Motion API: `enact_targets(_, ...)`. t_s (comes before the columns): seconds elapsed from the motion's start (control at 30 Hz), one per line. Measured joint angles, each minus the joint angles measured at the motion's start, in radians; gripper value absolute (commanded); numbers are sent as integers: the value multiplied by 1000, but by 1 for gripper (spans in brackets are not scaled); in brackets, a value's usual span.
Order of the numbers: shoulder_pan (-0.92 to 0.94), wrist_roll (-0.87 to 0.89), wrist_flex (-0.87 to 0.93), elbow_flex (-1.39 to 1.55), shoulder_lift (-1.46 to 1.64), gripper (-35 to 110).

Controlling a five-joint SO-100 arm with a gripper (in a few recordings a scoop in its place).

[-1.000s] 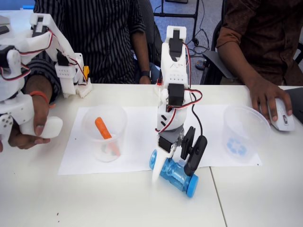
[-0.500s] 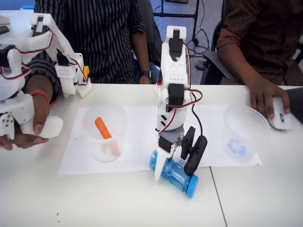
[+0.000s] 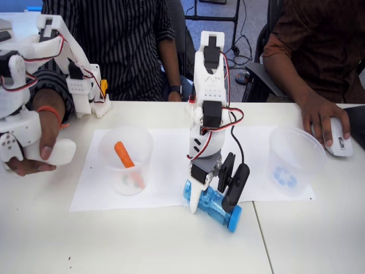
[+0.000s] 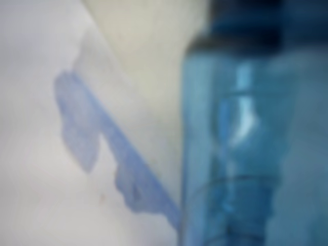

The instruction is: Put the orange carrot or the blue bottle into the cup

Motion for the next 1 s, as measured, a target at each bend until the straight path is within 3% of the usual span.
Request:
enact_targets(0.43, -2, -17, 0, 0, 14, 15)
enact_targets(1.0, -14, -138, 12, 0, 342, 15)
